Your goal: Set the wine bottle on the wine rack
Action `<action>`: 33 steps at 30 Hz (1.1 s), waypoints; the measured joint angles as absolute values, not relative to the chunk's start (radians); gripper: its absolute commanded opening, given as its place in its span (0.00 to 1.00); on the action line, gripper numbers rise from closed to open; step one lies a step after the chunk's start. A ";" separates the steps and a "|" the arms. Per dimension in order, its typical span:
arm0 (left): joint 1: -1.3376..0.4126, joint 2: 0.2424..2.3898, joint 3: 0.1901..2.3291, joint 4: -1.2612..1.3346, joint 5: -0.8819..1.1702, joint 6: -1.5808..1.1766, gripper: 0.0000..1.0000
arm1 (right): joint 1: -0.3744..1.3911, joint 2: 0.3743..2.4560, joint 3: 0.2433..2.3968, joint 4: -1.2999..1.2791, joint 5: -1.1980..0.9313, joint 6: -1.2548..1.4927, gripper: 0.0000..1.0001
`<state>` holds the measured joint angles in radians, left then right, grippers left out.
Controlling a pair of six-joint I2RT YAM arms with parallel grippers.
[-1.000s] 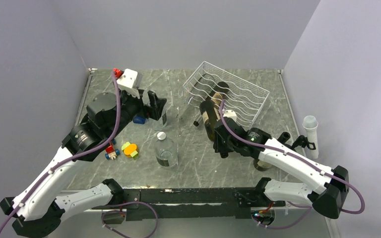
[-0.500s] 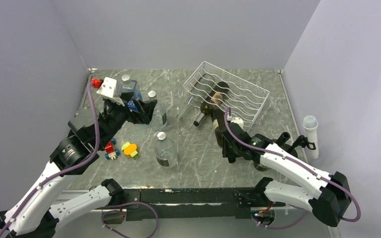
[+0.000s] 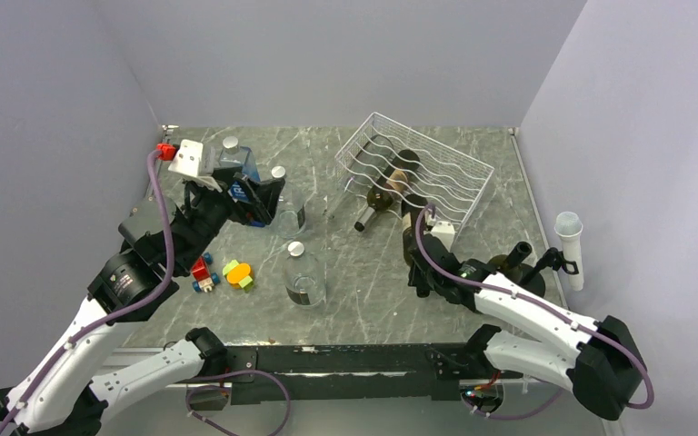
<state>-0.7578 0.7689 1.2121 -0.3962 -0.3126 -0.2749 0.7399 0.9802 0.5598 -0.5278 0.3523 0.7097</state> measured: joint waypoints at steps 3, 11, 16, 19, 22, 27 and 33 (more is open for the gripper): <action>-0.758 0.767 1.212 -0.381 -0.313 -0.291 0.99 | 0.743 1.017 0.537 -0.461 0.411 0.762 0.00; -0.758 0.773 1.212 -0.378 -0.313 -0.315 0.99 | 0.773 1.207 0.557 -0.331 0.584 0.864 0.00; -0.758 0.786 1.212 -0.378 -0.313 -0.323 0.99 | 0.774 1.355 0.647 -0.326 0.653 0.938 0.00; -0.758 0.797 1.212 -0.379 -0.312 -0.328 0.99 | 0.773 1.443 0.707 -0.320 0.678 0.954 0.00; -0.758 0.808 1.212 -0.379 -0.312 -0.332 0.99 | 0.766 1.509 0.751 -0.299 0.680 0.947 0.00; -0.758 0.814 1.212 -0.379 -0.309 -0.337 0.99 | 0.728 1.607 0.836 -0.284 0.696 0.920 0.00; -0.758 0.813 1.212 -0.379 -0.300 -0.339 0.99 | 0.677 1.714 0.960 -0.307 0.714 0.920 0.00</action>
<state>-0.7578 0.8135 1.2121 -0.3786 -0.2996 -0.3393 0.6773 1.7138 0.9604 -0.3065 0.7139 0.9195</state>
